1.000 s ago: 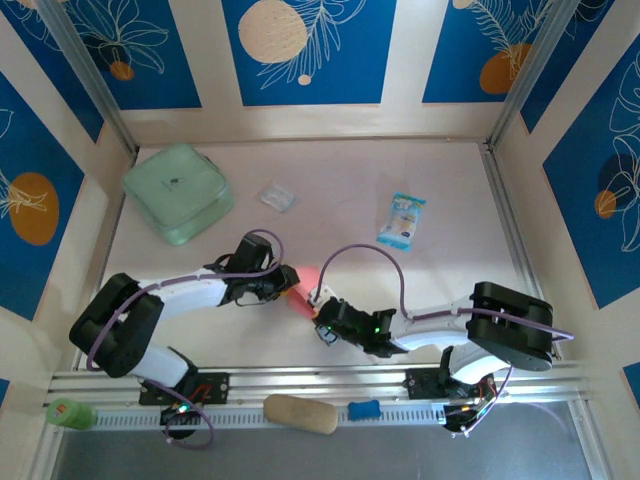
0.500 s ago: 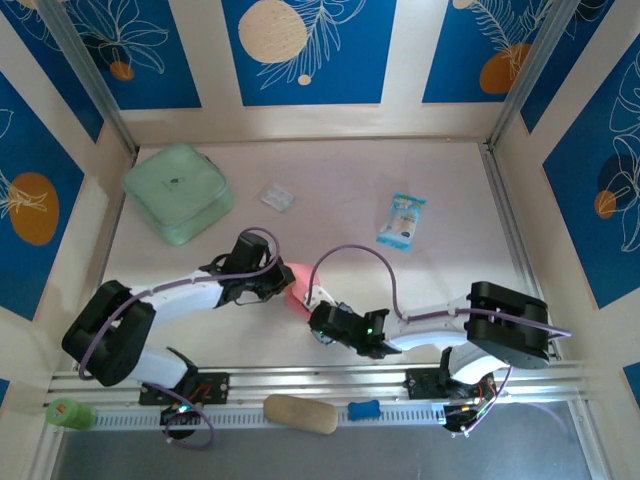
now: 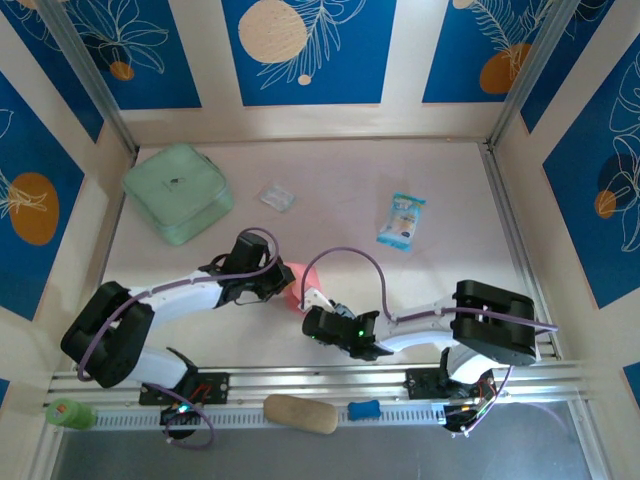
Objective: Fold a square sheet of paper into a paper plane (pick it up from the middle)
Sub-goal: Perform the fourth fold on the wing at the bottom-center of the table.
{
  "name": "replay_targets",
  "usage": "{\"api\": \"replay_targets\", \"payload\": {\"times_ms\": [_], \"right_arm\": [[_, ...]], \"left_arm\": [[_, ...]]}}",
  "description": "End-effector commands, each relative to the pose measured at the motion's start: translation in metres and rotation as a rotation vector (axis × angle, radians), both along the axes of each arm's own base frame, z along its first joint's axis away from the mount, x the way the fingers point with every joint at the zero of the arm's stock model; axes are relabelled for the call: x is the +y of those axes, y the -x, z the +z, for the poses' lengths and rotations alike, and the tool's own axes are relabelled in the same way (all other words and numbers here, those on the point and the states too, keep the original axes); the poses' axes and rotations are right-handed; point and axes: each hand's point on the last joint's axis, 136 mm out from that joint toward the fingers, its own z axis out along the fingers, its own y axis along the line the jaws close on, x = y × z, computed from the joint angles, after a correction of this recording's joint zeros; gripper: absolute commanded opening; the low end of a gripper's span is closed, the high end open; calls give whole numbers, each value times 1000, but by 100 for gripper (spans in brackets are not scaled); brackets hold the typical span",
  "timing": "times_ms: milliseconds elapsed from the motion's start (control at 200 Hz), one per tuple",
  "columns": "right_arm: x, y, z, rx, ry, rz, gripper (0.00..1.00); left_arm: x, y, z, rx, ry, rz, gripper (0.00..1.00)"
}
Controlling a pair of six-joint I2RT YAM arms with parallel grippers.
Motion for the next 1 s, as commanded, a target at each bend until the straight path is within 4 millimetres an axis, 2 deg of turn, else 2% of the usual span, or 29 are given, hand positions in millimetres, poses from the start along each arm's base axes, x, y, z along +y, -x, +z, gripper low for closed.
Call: {"api": "replay_targets", "payload": {"times_ms": [0, 325, 610, 850, 940, 995], "right_arm": [[8, -3, 8, -20, -33, -12, 33], [7, -1, 5, -3, -38, -10, 20], [5, -2, 4, 8, -47, -27, 16], [5, -2, 2, 42, -74, -36, 8], [7, 1, -1, 72, -91, -30, 5], [10, 3, -3, 103, -116, -21, 5]], "left_arm": [[2, 0, -3, 15, -3, 6, 0], [3, 1, -3, 15, -2, 7, 0], [4, 2, -3, 17, -2, 10, 0], [4, 2, -3, 16, -5, 9, 0], [6, 3, -2, 12, -18, 4, 9], [9, 3, -1, 3, -34, 9, 24]]}}
